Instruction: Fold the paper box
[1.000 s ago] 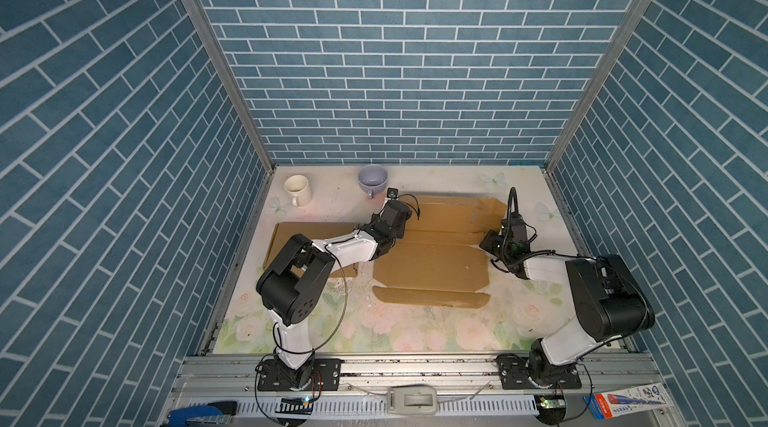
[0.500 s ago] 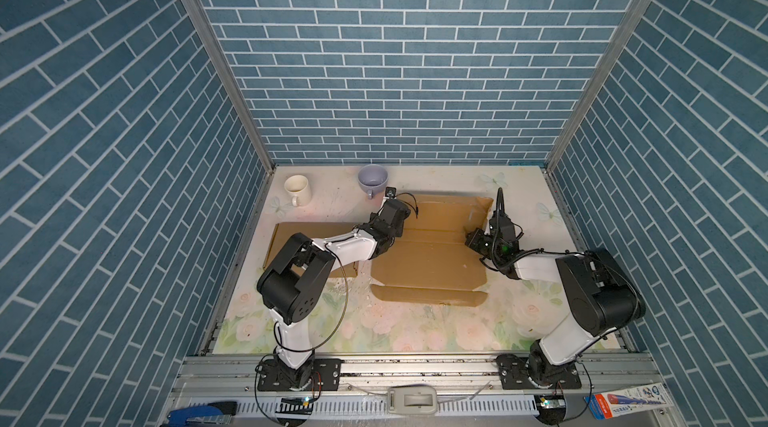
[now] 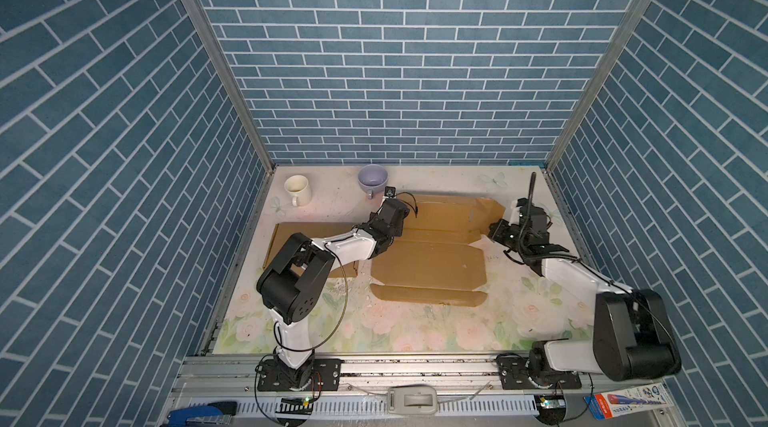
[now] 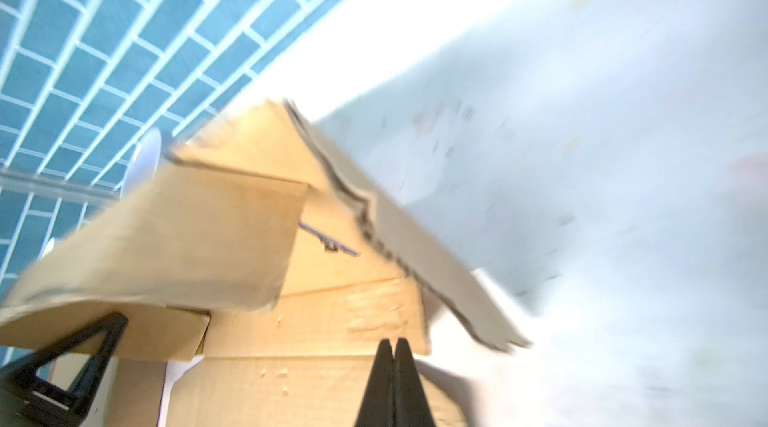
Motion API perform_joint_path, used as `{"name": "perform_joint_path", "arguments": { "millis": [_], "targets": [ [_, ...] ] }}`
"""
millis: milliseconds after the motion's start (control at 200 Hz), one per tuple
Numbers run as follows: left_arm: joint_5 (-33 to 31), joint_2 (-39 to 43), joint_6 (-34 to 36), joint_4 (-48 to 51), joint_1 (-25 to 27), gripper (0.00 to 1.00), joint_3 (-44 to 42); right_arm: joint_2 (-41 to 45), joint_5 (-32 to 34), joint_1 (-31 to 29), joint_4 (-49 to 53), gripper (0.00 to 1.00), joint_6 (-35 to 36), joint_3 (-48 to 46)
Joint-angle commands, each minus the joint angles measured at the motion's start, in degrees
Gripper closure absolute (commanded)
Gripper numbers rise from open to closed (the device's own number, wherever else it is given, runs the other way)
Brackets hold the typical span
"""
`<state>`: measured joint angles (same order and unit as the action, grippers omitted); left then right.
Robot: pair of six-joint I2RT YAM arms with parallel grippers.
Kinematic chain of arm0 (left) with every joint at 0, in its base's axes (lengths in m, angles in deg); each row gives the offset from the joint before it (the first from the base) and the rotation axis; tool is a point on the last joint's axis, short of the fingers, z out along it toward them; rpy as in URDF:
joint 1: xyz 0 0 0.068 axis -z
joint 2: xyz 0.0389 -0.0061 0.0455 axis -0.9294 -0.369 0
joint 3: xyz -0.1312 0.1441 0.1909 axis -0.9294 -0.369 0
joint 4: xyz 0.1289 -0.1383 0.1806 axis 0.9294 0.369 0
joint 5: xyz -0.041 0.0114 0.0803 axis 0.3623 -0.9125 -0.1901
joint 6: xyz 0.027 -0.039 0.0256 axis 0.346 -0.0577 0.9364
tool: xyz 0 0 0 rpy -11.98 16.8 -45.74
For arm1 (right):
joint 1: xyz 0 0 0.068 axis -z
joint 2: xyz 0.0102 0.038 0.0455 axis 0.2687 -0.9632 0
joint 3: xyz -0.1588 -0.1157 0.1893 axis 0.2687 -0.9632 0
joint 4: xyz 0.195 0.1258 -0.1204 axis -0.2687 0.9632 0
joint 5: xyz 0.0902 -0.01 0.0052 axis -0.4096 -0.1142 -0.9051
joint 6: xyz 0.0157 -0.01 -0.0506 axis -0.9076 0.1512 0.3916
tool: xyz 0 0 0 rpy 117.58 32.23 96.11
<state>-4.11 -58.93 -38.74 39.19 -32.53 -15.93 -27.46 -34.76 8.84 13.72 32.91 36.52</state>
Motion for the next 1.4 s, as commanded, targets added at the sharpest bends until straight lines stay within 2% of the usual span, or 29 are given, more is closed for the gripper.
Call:
{"name": "perform_joint_path", "arguments": {
  "millis": [0, 100, 135, 210, 315, 530, 575, 685, 810, 1035, 1395],
  "targets": [
    [1.72, -1.64, 0.05, 2.98, -0.56, 1.0, -1.5, 5.05, 1.73, 1.69, 12.5, 0.91, 10.77, 2.96],
    [1.98, -1.57, 0.19, 3.15, -0.99, 1.0, -1.5, 6.25, 4.12, 2.35, 13.4, 0.63, 15.48, 3.94],
    [2.07, -1.5, 0.23, 3.24, -1.09, 1.0, -1.48, 5.37, 3.21, 2.36, 12.99, 0.56, 17.15, 4.42],
    [2.16, -1.45, 0.31, 3.33, -1.26, 1.0, -1.5, 1.9, 1.5, 2.31, 13.47, 0.51, 19.2, 6.82],
    [2.34, -1.64, 0.17, 3.34, -1.3, 1.0, -1.5, -3.04, 0.43, 1.94, 12.69, 0.51, 20.43, 9.32],
    [2.99, -2.6, -0.44, 3.29, -1.36, 1.0, -1.11, -10.28, 2.09, -0.03, 6.72, 0.61, 25.06, 12.14],
    [3.01, -2.74, -0.44, 3.42, -1.36, 1.0, -0.99, -11.28, 1.55, -0.49, 5.22, 0.66, 26.48, 12.3],
    [3.15, -2.74, -0.44, 3.94, -1.57, 1.0, -0.63, -11.7, 1.6, -2.5, 5.17, 0.87, 31.09, 12.29],
    [3.3, -2.57, -1.14, 4.44, -2.06, 1.0, -0.63, -8.43, 3.6, -4.61, 6.56, 1.0, 34.39, 10.3],
    [2.65, -2.39, -1.53, 3.87, -2.15, 1.0, -1.14, -2.1, 3.07, -6.17, 10.3, 1.0, 32.79, 8.42],
    [1.38, -2.26, -1.89, 2.28, -1.75, 1.0, -2.21, 1.73, -0.85, -8.91, 12.53, 1.0, 24.25, 8.11]
  ]
}}
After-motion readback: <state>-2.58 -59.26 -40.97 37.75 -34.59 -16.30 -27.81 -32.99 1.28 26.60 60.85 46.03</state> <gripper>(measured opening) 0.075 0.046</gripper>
